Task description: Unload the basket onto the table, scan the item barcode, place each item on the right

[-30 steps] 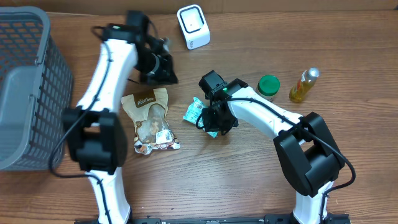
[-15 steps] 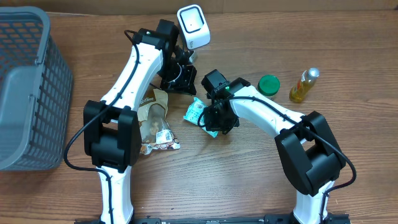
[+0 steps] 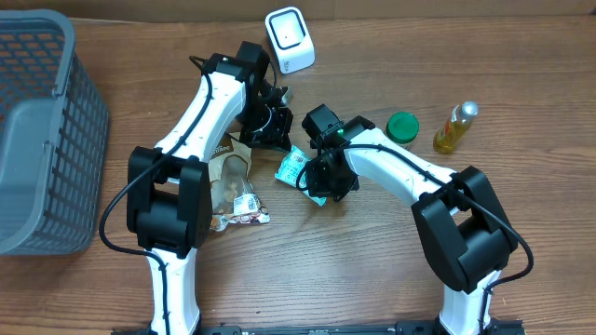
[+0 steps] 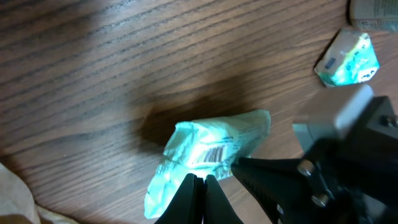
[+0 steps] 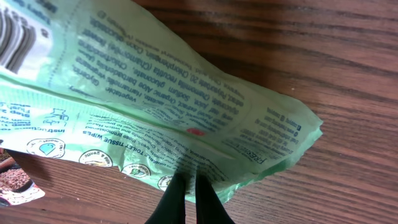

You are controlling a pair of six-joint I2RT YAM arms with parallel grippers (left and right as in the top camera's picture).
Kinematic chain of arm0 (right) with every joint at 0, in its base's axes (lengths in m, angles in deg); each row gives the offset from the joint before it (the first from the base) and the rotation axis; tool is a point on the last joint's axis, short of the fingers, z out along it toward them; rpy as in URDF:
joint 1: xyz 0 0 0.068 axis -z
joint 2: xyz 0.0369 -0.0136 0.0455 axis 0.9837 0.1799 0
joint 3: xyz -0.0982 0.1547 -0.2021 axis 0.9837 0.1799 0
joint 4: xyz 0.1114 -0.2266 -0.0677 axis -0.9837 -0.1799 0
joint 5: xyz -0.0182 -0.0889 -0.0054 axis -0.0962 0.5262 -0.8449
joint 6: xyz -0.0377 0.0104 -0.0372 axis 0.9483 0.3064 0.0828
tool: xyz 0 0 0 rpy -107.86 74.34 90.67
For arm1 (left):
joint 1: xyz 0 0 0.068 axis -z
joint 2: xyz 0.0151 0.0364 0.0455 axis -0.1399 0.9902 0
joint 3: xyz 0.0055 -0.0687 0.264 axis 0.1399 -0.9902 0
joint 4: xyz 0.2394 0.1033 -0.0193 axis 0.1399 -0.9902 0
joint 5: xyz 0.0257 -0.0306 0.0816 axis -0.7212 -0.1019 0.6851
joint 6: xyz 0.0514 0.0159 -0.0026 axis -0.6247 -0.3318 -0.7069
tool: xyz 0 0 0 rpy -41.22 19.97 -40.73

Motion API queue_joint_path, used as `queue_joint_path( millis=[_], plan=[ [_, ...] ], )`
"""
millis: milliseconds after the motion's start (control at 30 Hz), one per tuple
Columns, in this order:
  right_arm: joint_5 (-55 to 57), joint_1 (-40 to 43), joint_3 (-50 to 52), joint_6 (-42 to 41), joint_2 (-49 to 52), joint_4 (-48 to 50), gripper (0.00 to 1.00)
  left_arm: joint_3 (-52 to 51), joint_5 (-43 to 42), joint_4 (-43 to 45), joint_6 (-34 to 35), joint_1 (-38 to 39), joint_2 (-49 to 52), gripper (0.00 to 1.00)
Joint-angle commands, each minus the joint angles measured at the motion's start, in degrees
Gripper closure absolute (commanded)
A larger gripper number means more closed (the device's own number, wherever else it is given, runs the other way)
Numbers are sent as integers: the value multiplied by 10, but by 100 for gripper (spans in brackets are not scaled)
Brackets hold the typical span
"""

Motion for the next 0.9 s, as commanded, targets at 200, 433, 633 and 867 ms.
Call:
queue_joint_path(
  millis=[200, 433, 633, 867],
  plan=[
    [7, 5, 13, -1, -2, -14, 96, -14, -31, 18, 19, 9, 11, 96],
    [7, 5, 13, -3, -2, -24, 96, -31, -22, 18, 49, 16, 11, 96],
    [-3, 5, 13, -3, -2, -23, 96, -90, 2, 81, 65, 16, 11, 96],
    [-5, 5, 18, -3, -2, -33, 96, -156, 75, 177, 92, 15, 11, 96]
  ],
)
